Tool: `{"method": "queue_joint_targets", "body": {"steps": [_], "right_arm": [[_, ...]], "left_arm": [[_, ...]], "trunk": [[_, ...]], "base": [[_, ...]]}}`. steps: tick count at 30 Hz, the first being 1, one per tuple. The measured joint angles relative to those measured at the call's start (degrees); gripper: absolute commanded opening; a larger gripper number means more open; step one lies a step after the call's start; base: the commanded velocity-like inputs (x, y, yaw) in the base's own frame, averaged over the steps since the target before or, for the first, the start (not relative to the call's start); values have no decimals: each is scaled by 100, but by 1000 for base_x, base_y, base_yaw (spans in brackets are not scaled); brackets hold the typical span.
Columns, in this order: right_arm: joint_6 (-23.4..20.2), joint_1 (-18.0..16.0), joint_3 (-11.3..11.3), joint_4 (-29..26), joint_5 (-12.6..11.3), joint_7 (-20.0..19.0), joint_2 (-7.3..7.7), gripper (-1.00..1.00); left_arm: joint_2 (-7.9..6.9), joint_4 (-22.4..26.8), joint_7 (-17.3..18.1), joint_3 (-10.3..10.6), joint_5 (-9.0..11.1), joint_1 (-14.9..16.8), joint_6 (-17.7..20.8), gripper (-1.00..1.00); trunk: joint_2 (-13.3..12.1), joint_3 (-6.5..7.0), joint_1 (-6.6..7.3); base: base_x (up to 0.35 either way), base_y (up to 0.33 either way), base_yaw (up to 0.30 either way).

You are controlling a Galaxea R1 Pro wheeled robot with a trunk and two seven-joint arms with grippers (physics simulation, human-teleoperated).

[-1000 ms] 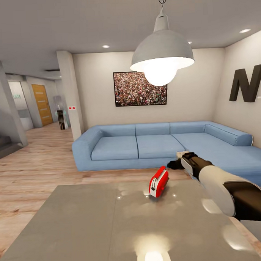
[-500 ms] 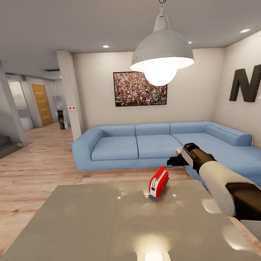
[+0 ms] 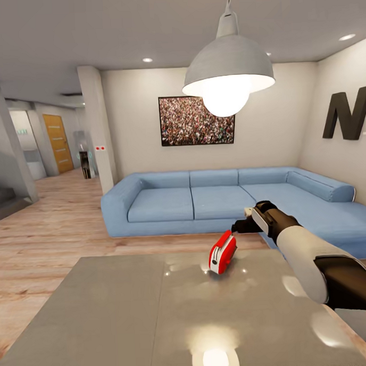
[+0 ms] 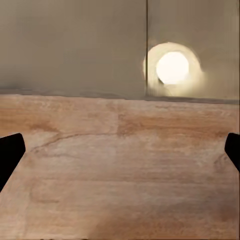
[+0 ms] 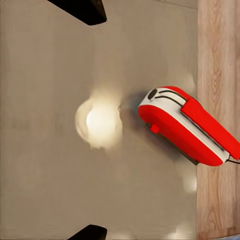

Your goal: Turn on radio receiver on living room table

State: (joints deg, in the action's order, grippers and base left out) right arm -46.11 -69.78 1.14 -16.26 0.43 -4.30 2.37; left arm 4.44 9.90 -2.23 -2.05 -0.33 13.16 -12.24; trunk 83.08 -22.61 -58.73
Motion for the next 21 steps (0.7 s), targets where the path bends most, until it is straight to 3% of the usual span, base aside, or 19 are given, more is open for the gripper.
{"method": "queue_joint_targets", "body": {"steps": [1,3,6,8,13,17,21], "right_arm": [[7,0,0,-1,1,0,-5,100],[11,0,0,-1,1,-2,-14,100],[13,0,0,-2,1,-5,-23,100],[16,0,0,-2,3,-8,-25,100],[22,0,0,0,7,-9,-26,100],[23,0,-6,0,8,-9,-26,100],[23,0,-8,8,2,-13,-26,100]], "left_arm": [[-70,476,0,7,-7,11,122,100],[-95,974,-2,11,-5,19,449,100],[-66,2401,-5,27,11,35,1695,100],[41,3720,1,36,22,46,2487,100],[341,5151,6,45,30,84,3114,100],[554,5645,25,62,41,195,3314,100],[556,5756,15,120,25,274,3350,100]], "trunk": [[0,-9,0],[0,-29,0],[0,-56,0],[0,-74,0],[0,-121,0],[0,-159,0],[0,-196,0]], "base": [[0,0,0],[0,0,0],[0,0,0],[0,0,0],[0,0,0],[0,0,0],[0,0,0]]}}
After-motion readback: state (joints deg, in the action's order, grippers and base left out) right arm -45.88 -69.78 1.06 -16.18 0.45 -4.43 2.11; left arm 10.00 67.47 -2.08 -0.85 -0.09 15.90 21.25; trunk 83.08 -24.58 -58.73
